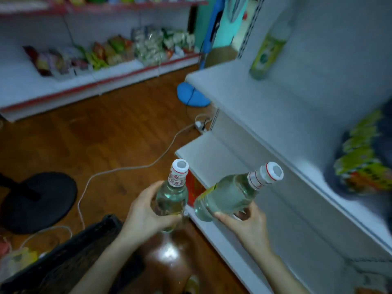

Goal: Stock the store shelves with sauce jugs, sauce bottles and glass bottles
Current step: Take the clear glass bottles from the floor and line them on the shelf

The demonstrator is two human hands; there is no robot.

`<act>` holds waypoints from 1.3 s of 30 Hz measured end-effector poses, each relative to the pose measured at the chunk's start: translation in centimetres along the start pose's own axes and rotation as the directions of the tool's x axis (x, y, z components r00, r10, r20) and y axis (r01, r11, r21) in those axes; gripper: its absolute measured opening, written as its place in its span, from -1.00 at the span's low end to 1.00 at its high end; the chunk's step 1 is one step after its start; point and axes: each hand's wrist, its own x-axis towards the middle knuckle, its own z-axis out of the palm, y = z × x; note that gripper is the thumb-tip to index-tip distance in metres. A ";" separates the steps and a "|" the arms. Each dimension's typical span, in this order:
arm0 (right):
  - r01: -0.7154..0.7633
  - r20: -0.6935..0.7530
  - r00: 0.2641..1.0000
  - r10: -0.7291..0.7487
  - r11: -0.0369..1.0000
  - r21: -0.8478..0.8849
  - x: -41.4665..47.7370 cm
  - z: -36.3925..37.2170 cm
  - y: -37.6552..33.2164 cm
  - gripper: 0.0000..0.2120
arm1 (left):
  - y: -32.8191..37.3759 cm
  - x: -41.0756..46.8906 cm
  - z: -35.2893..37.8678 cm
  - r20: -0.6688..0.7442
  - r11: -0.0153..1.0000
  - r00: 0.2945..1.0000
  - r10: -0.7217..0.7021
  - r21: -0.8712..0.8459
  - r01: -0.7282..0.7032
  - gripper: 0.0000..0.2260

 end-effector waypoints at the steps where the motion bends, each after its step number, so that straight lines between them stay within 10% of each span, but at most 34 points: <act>1: 0.024 -0.026 0.999 -0.023 1.000 0.018 0.2 -1.0 -1.3 -0.53 | 1.8 0.7 -0.3 0.010 0.999 0.999 0.042 0.022 -0.043 -0.37; 15: 0.299 -0.220 0.932 -0.287 0.954 0.020 11.1 -11.4 -12.5 -0.67 | 21.3 14.9 2.5 -0.038 0.938 0.940 0.339 -0.070 -0.341 -0.45; 39: 0.082 -0.533 0.840 -0.100 0.995 -0.058 22.8 -10.9 -11.7 -0.63 | 25.1 30.3 8.5 0.259 0.918 0.890 0.376 0.026 -0.395 -0.43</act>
